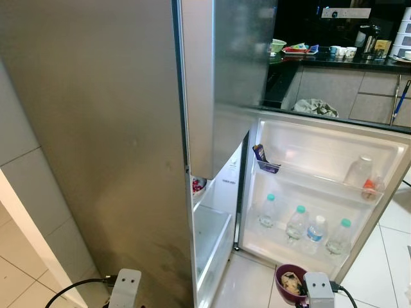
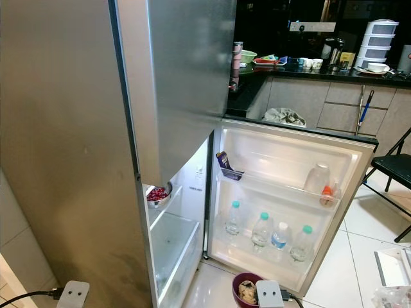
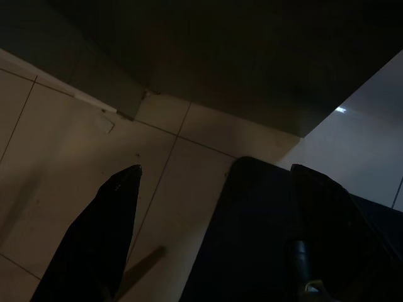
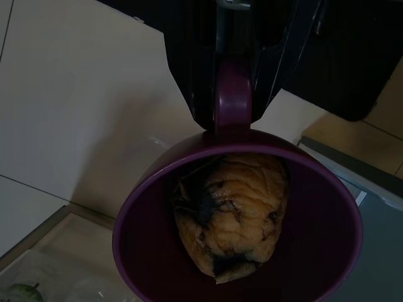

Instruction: Restocking fridge

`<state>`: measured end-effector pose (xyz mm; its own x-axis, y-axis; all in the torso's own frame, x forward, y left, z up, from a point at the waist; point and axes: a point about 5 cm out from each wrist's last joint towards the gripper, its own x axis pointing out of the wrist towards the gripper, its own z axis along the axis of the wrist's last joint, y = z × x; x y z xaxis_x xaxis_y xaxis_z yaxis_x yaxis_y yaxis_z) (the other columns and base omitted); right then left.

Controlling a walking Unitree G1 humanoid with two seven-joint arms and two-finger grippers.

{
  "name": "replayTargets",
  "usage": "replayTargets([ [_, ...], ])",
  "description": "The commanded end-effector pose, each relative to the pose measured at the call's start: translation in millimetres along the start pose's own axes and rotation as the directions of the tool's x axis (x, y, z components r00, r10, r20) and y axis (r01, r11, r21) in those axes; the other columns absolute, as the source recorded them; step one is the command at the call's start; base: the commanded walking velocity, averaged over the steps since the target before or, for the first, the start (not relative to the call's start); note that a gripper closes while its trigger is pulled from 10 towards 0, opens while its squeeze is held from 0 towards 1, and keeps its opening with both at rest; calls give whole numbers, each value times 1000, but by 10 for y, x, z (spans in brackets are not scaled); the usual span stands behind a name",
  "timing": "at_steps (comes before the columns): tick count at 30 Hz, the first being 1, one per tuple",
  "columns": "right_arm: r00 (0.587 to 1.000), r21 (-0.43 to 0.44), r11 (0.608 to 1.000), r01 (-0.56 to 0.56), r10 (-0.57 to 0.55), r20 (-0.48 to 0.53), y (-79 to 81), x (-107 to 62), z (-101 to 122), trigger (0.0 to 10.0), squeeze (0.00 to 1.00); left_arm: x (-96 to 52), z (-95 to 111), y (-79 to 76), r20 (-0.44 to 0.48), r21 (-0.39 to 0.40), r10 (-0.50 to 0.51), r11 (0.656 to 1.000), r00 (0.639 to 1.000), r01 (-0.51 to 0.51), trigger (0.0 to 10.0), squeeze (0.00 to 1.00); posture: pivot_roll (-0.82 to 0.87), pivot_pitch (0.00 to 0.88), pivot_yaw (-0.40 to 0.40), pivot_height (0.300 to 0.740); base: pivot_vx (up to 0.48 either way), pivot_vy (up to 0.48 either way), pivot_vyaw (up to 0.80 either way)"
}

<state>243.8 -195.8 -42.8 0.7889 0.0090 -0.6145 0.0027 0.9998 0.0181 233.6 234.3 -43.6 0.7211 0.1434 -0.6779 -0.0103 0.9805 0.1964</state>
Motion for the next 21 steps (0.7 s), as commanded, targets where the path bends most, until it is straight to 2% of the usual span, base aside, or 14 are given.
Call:
replayTargets([
  [1, 1000, 9, 1000, 11, -11, -1, -33, -5, -1, 10000, 0, -5, -43, -69, -14, 8, -22, 1000, 1000, 22, 10000, 0, 53, 0, 4, 734, 0, 0, 0],
  [6, 1000, -14, 1000, 12, -12, -7, -79, -15, -7, 10000, 0, 16, 41, -106, 9, 0, -28, 1000, 1000, 28, 10000, 0, 8, 0, -5, 734, 0, 0, 0],
  [11, 1000, -32, 999, 26, -26, -5, -194, -35, 7, 10000, 0, 31, 90, -211, 17, -21, -34, 999, 999, 34, 10000, 0, -42, 0, -21, 734, 0, 0, 0],
  [14, 1000, -44, 999, 20, -20, 4, -173, -23, 38, 10000, 0, 33, 94, -233, 16, 3, -39, 999, 999, 39, 10000, 0, -65, 0, 10, 734, 0, 0, 0],
  [21, 1000, -24, 999, 30, -30, 6, -125, -26, 1, 10000, 0, 41, 133, -237, 26, 21, -46, 999, 999, 46, 10000, 0, -84, 0, 1, 734, 0, 0, 0],
])
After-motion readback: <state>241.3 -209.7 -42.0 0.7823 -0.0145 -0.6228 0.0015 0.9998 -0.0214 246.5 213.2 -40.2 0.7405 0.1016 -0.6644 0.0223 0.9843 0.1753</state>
